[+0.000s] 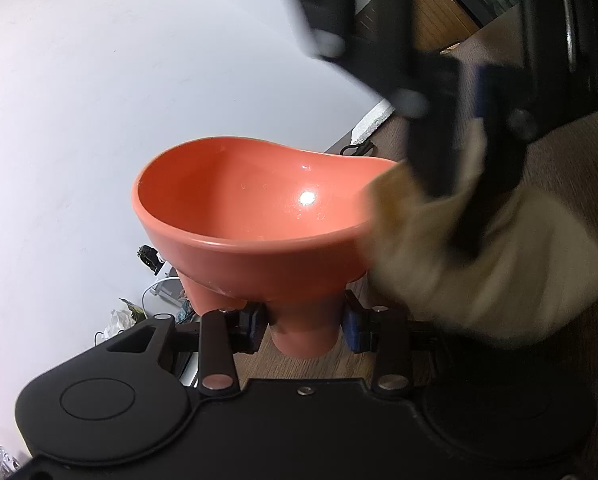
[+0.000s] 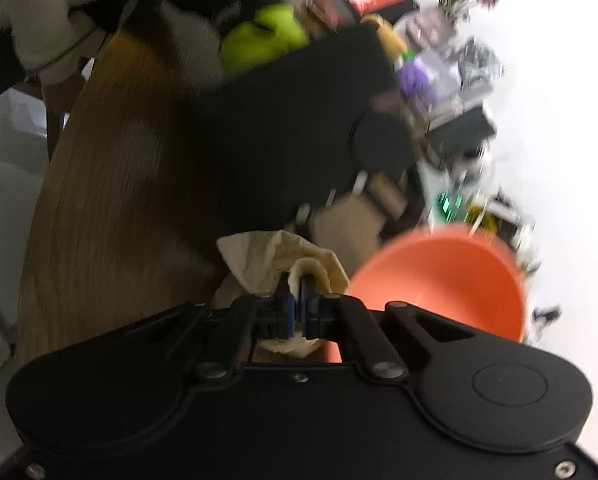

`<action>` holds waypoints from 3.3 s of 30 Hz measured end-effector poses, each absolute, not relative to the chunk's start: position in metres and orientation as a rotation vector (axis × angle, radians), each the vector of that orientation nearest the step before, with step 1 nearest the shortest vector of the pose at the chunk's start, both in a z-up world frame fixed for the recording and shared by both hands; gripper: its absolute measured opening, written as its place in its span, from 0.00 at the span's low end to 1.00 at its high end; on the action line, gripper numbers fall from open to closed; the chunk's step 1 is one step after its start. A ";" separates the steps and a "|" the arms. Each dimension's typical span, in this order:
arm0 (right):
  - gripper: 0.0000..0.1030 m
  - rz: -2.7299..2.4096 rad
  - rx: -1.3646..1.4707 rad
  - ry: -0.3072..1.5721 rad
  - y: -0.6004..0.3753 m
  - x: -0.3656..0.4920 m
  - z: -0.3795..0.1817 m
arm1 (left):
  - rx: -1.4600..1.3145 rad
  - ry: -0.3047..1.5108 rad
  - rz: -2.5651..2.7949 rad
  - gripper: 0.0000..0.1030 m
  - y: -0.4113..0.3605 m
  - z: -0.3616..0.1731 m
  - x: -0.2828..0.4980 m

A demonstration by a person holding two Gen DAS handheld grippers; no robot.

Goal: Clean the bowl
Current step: 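Wipe the bowl's rim and outer side with the right gripper's towel, then push the towel back into the bowl and wipe inside with the right gripper, then drop the towel into the bowl with the right gripper while the left lowers the bowl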

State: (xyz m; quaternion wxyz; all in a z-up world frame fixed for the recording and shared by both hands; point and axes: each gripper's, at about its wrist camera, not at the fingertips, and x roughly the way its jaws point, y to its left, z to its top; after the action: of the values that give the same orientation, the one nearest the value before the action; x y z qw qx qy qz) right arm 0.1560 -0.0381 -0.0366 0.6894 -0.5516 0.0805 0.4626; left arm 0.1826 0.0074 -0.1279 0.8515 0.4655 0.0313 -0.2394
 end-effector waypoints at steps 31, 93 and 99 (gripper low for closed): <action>0.01 0.593 -1.120 0.197 -0.111 0.240 -0.017 | 0.979 0.067 -0.505 0.36 0.009 -0.130 0.183; 0.02 0.559 0.005 0.269 -0.192 0.223 -0.003 | 0.777 0.284 -0.548 0.37 0.020 -0.111 0.228; 0.18 0.570 -0.007 0.265 -0.189 0.223 -0.004 | 0.589 0.415 -0.507 0.37 0.031 -0.099 0.245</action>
State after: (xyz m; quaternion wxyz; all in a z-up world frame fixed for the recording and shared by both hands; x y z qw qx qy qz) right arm 0.2228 -0.1894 -0.0040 0.9510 -0.0033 0.1302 0.2803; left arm 0.2448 0.0311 -0.0989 0.9045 0.2851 0.2008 -0.2455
